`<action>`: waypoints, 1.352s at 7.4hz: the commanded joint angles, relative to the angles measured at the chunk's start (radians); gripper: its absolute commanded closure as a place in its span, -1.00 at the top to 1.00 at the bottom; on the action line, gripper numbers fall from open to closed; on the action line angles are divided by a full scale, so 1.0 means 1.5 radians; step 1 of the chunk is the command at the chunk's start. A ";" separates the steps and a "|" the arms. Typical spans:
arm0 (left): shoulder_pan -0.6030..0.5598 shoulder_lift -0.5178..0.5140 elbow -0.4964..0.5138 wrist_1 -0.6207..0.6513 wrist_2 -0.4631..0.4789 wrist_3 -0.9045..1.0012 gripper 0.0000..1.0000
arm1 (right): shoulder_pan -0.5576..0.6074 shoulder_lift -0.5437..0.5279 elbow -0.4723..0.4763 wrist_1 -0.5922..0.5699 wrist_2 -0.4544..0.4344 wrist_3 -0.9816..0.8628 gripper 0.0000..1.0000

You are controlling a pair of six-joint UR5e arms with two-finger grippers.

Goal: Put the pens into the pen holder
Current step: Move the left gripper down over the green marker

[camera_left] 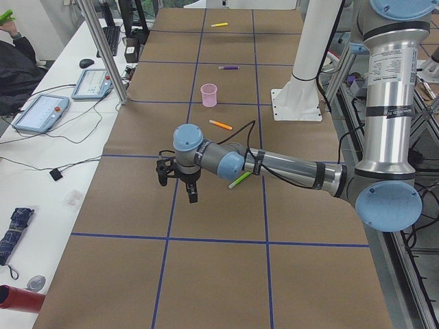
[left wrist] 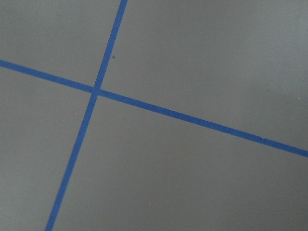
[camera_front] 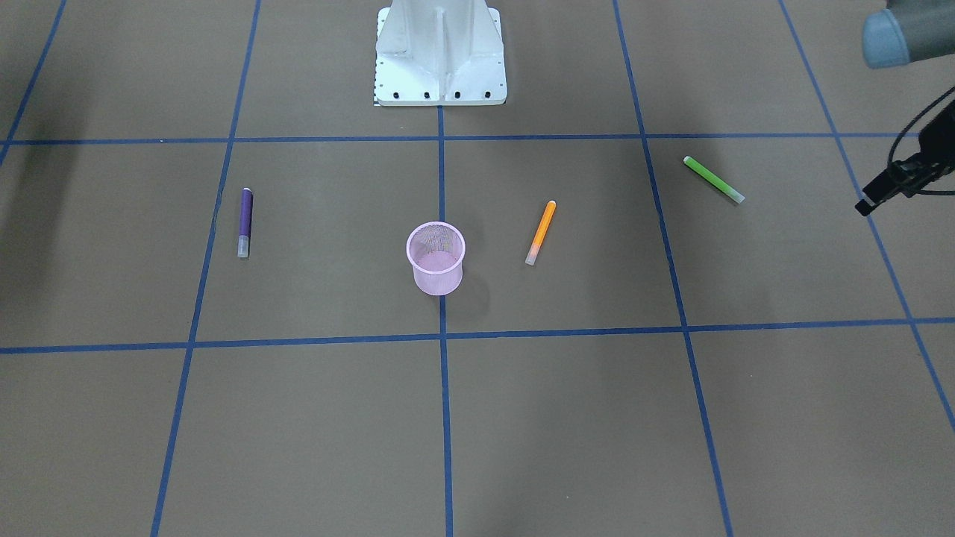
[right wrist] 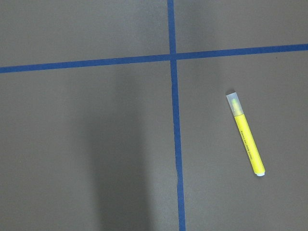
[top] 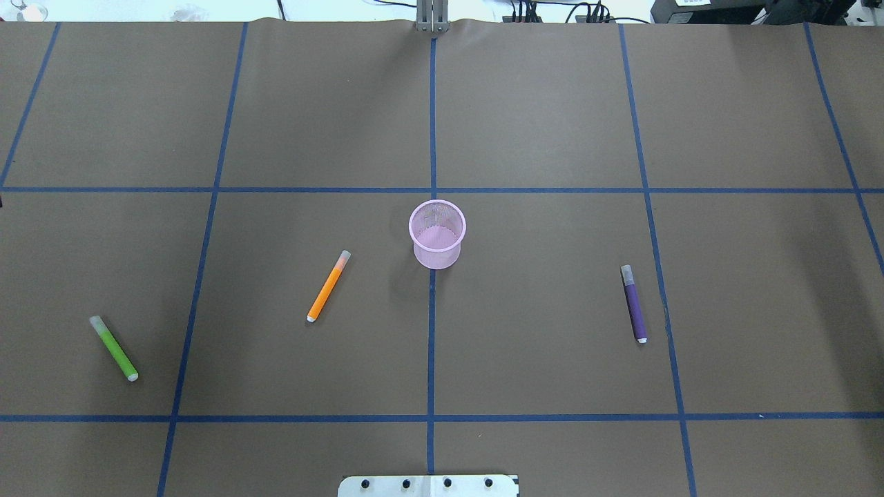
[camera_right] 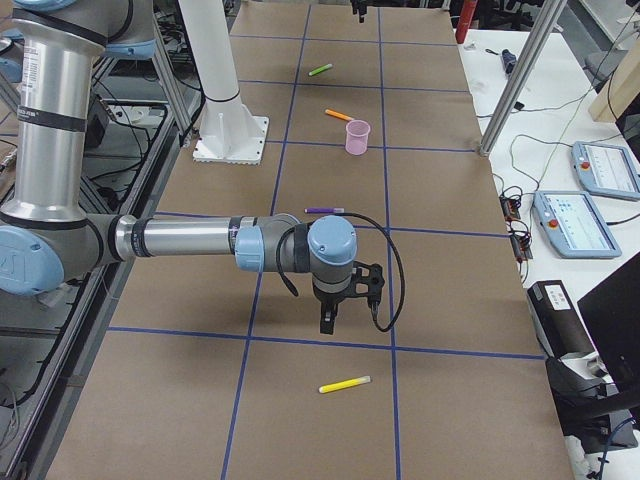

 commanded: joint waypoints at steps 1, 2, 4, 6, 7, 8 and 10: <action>0.137 0.058 -0.091 -0.016 0.065 -0.220 1.00 | 0.000 -0.001 0.000 0.000 0.000 -0.001 1.00; 0.170 0.061 -0.093 -0.056 0.069 -0.295 1.00 | 0.000 -0.002 -0.001 0.000 0.000 -0.002 1.00; 0.259 0.060 -0.088 -0.065 0.128 -0.366 1.00 | 0.000 -0.008 -0.001 0.000 0.001 0.005 1.00; 0.296 0.052 -0.063 -0.066 0.150 -0.372 1.00 | 0.000 -0.008 -0.001 -0.001 0.005 0.005 1.00; 0.318 0.043 -0.040 -0.067 0.167 -0.372 1.00 | 0.000 -0.008 -0.001 -0.001 0.007 0.007 0.99; 0.322 0.023 -0.011 -0.070 0.171 -0.373 1.00 | 0.000 -0.007 -0.001 -0.001 0.007 0.007 1.00; 0.327 0.011 0.007 -0.074 0.171 -0.373 1.00 | 0.000 -0.007 -0.001 -0.001 0.007 0.007 1.00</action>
